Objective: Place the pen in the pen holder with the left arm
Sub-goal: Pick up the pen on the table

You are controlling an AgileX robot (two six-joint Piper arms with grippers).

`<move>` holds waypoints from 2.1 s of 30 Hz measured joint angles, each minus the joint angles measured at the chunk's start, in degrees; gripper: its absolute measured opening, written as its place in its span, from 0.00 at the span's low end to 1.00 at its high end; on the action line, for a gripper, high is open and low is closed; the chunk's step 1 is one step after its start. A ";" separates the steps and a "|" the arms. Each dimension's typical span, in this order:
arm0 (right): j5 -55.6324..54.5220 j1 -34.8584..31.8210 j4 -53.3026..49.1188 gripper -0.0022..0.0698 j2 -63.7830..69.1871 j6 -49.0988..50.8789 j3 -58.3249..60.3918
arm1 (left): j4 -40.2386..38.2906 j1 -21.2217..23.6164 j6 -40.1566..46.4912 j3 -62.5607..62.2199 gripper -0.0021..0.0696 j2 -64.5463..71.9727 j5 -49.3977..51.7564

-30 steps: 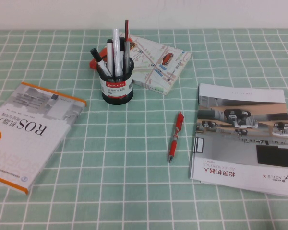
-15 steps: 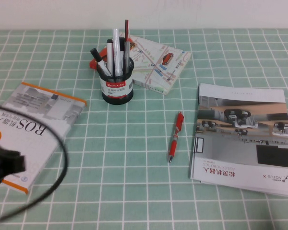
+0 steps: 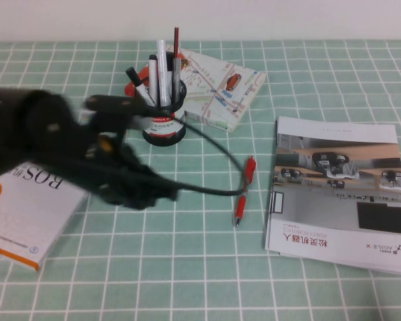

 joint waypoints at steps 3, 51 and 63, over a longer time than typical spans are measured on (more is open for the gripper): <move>0.00 0.00 0.00 0.00 0.00 0.00 0.00 | 2.43 -4.83 -1.92 -6.92 0.03 6.19 0.71; 0.00 0.00 0.00 0.00 0.00 0.00 0.00 | 7.40 -12.07 -3.51 -47.69 0.13 44.22 18.55; 0.00 0.00 0.00 0.00 0.00 0.00 0.00 | 10.27 -12.21 1.40 -42.56 0.12 39.54 21.29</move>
